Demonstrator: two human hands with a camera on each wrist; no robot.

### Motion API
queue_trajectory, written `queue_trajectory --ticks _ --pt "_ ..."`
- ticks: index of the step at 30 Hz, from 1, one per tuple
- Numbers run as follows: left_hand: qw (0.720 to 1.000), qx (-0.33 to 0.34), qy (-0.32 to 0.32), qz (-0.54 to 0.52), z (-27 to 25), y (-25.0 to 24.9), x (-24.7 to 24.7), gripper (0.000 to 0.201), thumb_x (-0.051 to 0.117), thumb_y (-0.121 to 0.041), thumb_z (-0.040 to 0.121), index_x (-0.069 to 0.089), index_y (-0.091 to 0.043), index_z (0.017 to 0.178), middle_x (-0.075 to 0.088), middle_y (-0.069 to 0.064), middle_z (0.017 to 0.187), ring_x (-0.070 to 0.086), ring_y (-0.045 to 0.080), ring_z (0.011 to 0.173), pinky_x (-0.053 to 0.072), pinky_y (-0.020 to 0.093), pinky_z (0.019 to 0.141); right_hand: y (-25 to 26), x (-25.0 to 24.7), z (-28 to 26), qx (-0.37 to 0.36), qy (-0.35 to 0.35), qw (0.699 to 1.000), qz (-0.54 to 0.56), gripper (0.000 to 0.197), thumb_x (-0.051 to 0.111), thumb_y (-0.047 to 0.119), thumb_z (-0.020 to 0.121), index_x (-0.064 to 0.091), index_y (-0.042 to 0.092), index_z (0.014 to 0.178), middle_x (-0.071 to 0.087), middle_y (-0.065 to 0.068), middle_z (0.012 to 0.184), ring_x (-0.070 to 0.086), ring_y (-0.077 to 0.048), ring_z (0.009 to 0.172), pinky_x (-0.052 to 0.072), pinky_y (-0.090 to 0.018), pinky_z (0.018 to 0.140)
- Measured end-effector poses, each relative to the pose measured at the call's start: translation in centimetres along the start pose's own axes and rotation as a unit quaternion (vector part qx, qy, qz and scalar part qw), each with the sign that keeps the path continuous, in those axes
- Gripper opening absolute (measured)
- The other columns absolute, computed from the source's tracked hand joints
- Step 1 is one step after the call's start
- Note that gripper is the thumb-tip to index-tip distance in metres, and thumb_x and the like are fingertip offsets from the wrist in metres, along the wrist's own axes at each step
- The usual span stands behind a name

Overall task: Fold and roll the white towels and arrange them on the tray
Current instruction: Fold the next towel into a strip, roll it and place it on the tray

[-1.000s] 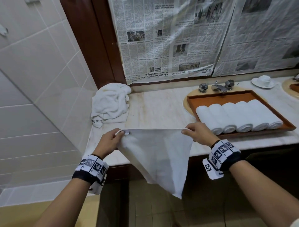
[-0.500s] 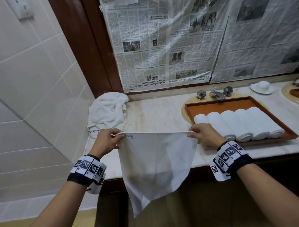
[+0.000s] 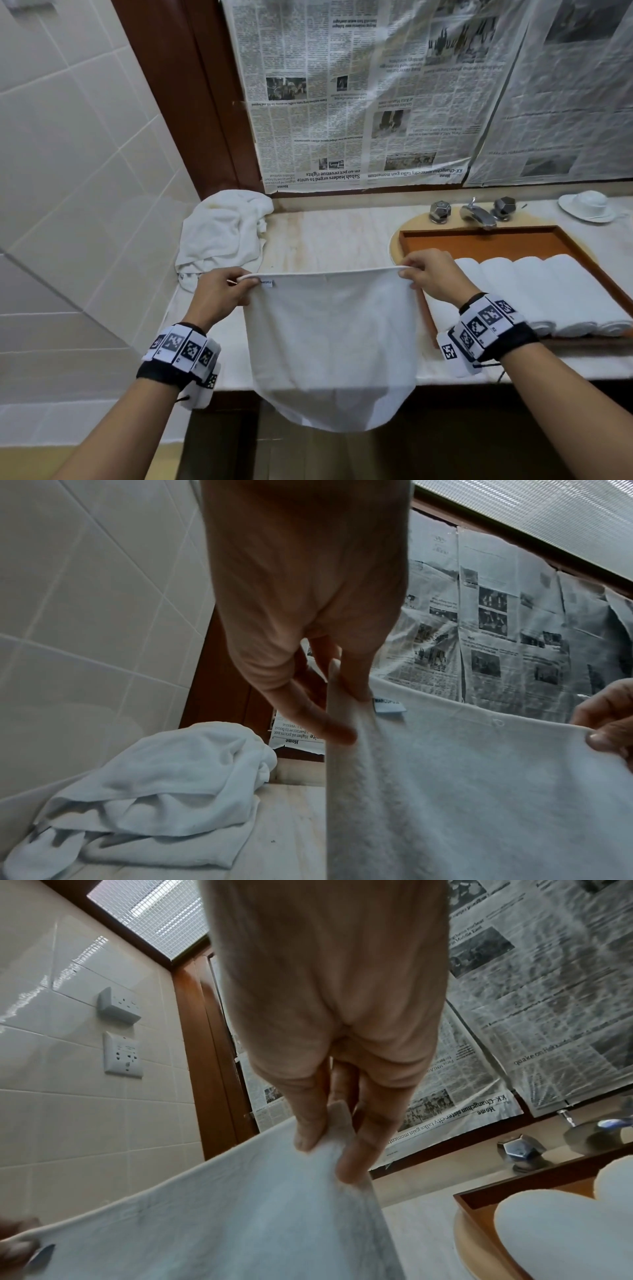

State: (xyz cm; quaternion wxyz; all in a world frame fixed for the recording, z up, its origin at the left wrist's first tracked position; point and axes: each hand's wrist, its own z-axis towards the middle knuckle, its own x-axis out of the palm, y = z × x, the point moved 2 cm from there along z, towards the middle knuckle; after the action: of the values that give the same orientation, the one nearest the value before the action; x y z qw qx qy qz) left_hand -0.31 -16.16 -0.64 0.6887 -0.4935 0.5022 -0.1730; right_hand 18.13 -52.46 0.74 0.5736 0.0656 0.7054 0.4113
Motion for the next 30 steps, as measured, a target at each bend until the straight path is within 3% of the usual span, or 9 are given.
queue_trajectory --ticks 3,6,10,14,17,22,27,30 --pt "1.0 0.001 -0.007 0.008 3.2 0.7 0.5 0.009 0.077 -0.022 0.086 0.077 -0.025 0.077 0.067 -0.006 0.064 0.07 0.026 0.063 0.062 0.048 0.072 0.1 0.1 2.8 0.009 -0.011 1.0 -0.013 0.013 0.067 0.019 0.092 0.07 0.024 0.081 0.071 0.004 0.075 0.069 -0.012 0.066 0.047 -0.021 0.067" --pt "1.0 0.012 -0.018 0.012 7.5 1.0 1.0 0.007 0.076 -0.024 0.086 0.077 -0.022 0.079 0.071 -0.001 0.067 0.07 0.025 0.065 0.061 0.048 0.074 0.0 0.6 6.6 0.026 -0.047 0.999 0.003 0.009 0.067 0.017 0.091 0.073 0.02 0.084 0.071 0.005 0.077 0.069 -0.014 0.071 0.05 -0.024 0.069" --pt "0.999 0.027 -0.03 0.034 12.8 1.2 2.1 0.006 0.075 -0.023 0.086 0.076 -0.022 0.08 0.071 -0.001 0.066 0.069 0.018 0.062 0.059 0.036 0.074 -1.1 1.7 11.6 0.053 -0.076 0.995 0.027 0.009 0.068 0.014 0.09 0.075 0.017 0.087 0.071 0.002 0.081 0.067 -0.019 0.081 0.055 -0.036 0.081" --pt "0.997 0.035 -0.014 0.071 17.8 2.5 3.9 0.015 0.071 -0.022 0.089 0.071 -0.023 0.074 0.066 -0.005 0.06 0.066 0.017 0.062 0.047 0.022 0.065 -2.5 3.3 16.4 0.085 -0.09 0.992 0.032 0.008 0.068 0.013 0.09 0.075 0.016 0.087 0.072 -0.002 0.083 0.067 -0.024 0.085 0.054 -0.041 0.086" --pt "0.993 0.044 0.0 0.113 21.5 3.9 5.8 0.013 0.068 -0.02 0.09 0.074 -0.018 0.079 0.065 -0.006 0.066 0.064 0.021 0.071 0.047 0.031 0.072 -3.9 4.8 19.5 0.109 -0.092 0.989 0.031 0.01 0.066 0.013 0.091 0.075 0.014 0.089 0.071 -0.003 0.082 0.066 -0.026 0.086 0.053 -0.039 0.087" --pt "0.982 0.031 0.013 0.185 26.7 6.2 9.1 0.016 0.063 -0.017 0.093 0.073 -0.012 0.081 0.067 0.005 0.074 0.062 0.027 0.077 0.033 0.029 0.066 -6.2 7.3 24.5 0.15 -0.079 0.985 0.027 0.013 0.063 0.011 0.091 0.076 0.01 0.09 0.07 -0.004 0.083 0.066 -0.03 0.091 0.05 -0.042 0.093" --pt "0.97 0.013 0.017 0.243 31.5 8.4 11.8 0.019 0.06 -0.017 0.095 0.071 -0.007 0.082 0.067 0.012 0.079 0.061 0.032 0.079 0.039 0.032 0.068 -9.2 9.7 29.7 0.166 -0.047 0.985 0.0 0.018 0.058 0.014 0.094 0.076 0.012 0.091 0.074 -0.008 0.094 0.06 -0.032 0.101 0.046 -0.036 0.093" --pt "0.965 0.002 0.004 0.261 33.6 9.7 13.3 0.02 0.059 -0.017 0.096 0.07 -0.006 0.083 0.068 0.014 0.081 0.061 0.032 0.078 0.041 0.034 0.07 -10.7 11.1 32.0 0.165 -0.03 0.986 -0.019 0.022 0.053 0.011 0.097 0.075 0.011 0.093 0.073 -0.011 0.095 0.057 -0.036 0.103 0.038 -0.032 0.084"
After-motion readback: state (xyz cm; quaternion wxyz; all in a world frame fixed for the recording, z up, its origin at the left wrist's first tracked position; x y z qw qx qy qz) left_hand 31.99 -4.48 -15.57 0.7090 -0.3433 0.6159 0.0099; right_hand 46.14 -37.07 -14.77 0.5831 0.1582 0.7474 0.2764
